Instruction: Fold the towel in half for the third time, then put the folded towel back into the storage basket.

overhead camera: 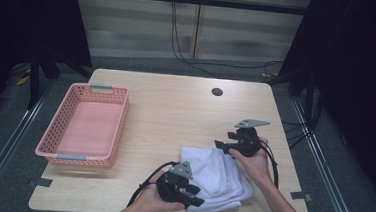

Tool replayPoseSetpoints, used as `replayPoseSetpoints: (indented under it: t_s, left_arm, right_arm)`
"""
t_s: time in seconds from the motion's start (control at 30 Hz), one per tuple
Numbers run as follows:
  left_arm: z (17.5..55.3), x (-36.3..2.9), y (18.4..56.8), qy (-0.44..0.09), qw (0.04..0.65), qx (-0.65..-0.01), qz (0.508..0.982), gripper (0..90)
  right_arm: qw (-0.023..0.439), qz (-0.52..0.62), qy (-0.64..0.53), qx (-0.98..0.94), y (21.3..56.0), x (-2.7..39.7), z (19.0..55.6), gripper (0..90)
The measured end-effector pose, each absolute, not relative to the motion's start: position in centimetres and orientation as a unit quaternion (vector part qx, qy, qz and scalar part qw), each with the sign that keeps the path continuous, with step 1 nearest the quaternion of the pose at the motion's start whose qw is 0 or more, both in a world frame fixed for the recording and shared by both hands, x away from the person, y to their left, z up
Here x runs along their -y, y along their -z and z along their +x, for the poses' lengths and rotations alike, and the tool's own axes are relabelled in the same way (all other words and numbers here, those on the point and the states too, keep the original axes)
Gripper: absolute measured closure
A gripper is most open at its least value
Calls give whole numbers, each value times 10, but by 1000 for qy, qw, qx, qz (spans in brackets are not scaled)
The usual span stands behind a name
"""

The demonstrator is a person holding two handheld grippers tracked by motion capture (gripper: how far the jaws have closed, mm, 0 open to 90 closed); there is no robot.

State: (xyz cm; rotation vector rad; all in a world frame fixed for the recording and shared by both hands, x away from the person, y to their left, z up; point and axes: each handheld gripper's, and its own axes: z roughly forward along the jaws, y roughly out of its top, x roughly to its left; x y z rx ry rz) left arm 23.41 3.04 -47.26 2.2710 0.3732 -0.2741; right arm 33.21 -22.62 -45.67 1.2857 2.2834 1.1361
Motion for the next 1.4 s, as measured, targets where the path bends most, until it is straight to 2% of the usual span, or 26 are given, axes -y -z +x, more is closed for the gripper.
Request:
replayPoseSetpoints:
  t_s: [0.07, 0.1, 0.13, 0.3, 0.33, 0.37, 0.43, 0.47, 0.5, 0.53, 0.57, 0.6, 0.63, 0.7, 0.77, 0.83, 0.87, 0.9, 0.97, 1.03, 1.07, 1.1, 1.27, 1.33, 1.37, 1.4]
  left_arm:
    - [234, -31, 482, 105, 398, -168, 896, 550]
    - [233, -34, 484, 109, 408, -176, 889, 550]
    - [233, -35, 485, 107, 408, -174, 890, 550]
    - [239, -42, 488, 97, 408, -161, 894, 580]
    - [240, -43, 487, 93, 400, -157, 898, 611]
    - [243, -44, 489, 107, 409, -156, 893, 615]
    - [243, -44, 489, 106, 413, -151, 892, 614]
    - [243, -45, 488, 110, 407, -151, 894, 598]
    - [238, -47, 484, 105, 407, -156, 894, 514]
    - [238, -47, 484, 105, 407, -156, 894, 492]
    - [235, -49, 481, 103, 412, -159, 891, 492]
    - [233, -51, 479, 101, 414, -163, 890, 471]
    - [229, -61, 475, 88, 418, -172, 888, 455]
    - [227, -67, 475, 80, 422, -183, 885, 446]
    - [227, -80, 479, 76, 421, -210, 879, 395]
    - [231, -83, 489, 86, 409, -240, 876, 355]
    - [231, -83, 489, 86, 409, -240, 876, 340]
    - [233, -76, 492, 92, 406, -235, 878, 317]
    - [233, -73, 492, 90, 395, -232, 884, 248]
    - [231, -69, 493, 84, 395, -225, 887, 251]
    - [230, -68, 493, 80, 391, -218, 891, 251]
    - [229, -67, 493, 85, 387, -215, 893, 231]
    - [229, -62, 495, 80, 388, -216, 893, 226]
    - [228, -61, 495, 78, 388, -217, 892, 285]
    - [228, -61, 494, 83, 387, -211, 894, 285]
    - [228, -60, 494, 85, 386, -207, 895, 341]
  right_arm:
    - [125, 452, -379, -798, 468, 226, 342, 384]
    - [118, 458, -377, -796, 472, 228, 343, 540]
    - [123, 458, -368, -800, 474, 230, 340, 612]
    - [146, 462, -362, -797, 478, 251, 324, 865]
    - [143, 466, -361, -795, 479, 255, 322, 900]
    - [155, 474, -346, -794, 481, 262, 320, 900]
    - [144, 476, -345, -796, 484, 266, 320, 900]
    - [136, 474, -353, -795, 486, 270, 318, 880]
    - [135, 470, -383, -784, 483, 276, 315, 682]
    - [135, 470, -383, -784, 483, 276, 315, 682]
    - [131, 467, -395, -780, 481, 276, 315, 619]
    - [130, 465, -407, -775, 476, 276, 315, 535]
    - [121, 462, -423, -771, 470, 273, 317, 407]
    - [108, 453, -433, -772, 468, 271, 319, 390]
    - [90, 437, -445, -776, 471, 261, 321, 317]
    - [82, 430, -421, -794, 480, 256, 325, 283]
    - [82, 430, -421, -794, 480, 256, 325, 283]
    - [73, 432, -392, -809, 490, 254, 330, 220]
    - [65, 432, -388, -811, 494, 255, 332, 215]
    - [46, 432, -392, -811, 500, 257, 336, 191]
    - [34, 423, -397, -814, 500, 258, 336, 219]
    - [21, 417, -396, -818, 502, 257, 337, 181]
    - [15, 408, -391, -825, 502, 251, 336, 176]
    - [18, 402, -386, -830, 501, 248, 335, 181]
    - [18, 398, -386, -832, 501, 246, 334, 182]
    - [25, 395, -381, -836, 501, 244, 332, 208]
